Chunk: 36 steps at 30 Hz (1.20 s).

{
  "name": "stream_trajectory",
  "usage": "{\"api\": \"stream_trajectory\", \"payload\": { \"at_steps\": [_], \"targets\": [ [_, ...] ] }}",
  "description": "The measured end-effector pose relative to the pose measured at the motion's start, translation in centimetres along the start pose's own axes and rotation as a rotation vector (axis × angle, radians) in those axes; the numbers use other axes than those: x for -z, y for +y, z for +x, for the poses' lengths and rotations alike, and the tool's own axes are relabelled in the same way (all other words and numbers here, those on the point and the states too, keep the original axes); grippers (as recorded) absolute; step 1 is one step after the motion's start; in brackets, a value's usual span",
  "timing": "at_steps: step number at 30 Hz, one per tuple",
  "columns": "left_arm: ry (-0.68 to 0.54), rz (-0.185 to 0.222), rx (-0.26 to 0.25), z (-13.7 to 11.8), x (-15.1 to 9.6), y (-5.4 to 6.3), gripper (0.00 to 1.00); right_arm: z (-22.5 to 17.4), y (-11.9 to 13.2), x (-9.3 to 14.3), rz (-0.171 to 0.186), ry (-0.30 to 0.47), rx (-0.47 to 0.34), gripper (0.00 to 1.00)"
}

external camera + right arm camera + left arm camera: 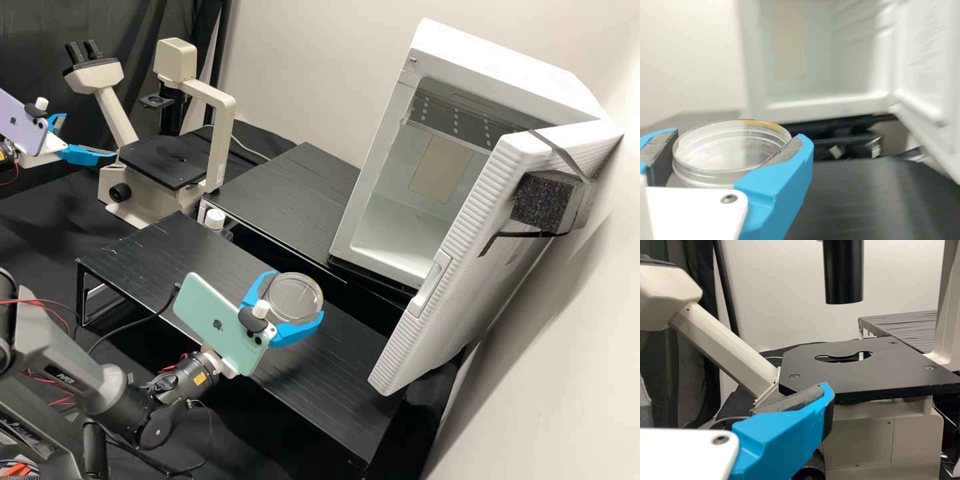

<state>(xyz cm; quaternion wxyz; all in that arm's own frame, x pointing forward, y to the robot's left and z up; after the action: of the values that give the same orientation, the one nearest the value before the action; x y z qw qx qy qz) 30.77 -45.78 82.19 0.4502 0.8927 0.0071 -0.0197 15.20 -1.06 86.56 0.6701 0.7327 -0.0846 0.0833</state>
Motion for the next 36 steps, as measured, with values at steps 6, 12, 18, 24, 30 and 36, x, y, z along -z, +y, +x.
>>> {"api": "stream_trajectory", "payload": {
  "at_steps": [6,12,18,24,30,36],
  "targets": [
    [0.000,0.000,0.000,0.0,0.0,0.0,1.00,3.4,1.4,-1.0,0.020,-0.047,-0.079,0.00],
    [0.000,0.000,0.000,0.0,0.0,0.0,1.00,7.6,3.0,-1.0,0.014,-0.026,-0.152,0.00],
    [0.000,0.000,0.000,0.0,0.0,0.0,1.00,11.6,4.0,-0.6,-0.007,-0.002,-0.228,0.00],
    [0.000,0.000,0.000,0.0,0.0,0.0,1.00,15.2,3.6,0.1,-0.041,-0.001,-0.222,0.00],
    [0.000,0.000,0.000,0.0,0.0,0.0,1.00,18.7,2.4,0.4,-0.082,-0.026,-0.171,0.00],
    [0.000,0.000,0.000,0.0,0.0,0.0,1.00,21.2,2.0,-0.5,-0.105,-0.081,-0.157,0.00]
  ]
}}
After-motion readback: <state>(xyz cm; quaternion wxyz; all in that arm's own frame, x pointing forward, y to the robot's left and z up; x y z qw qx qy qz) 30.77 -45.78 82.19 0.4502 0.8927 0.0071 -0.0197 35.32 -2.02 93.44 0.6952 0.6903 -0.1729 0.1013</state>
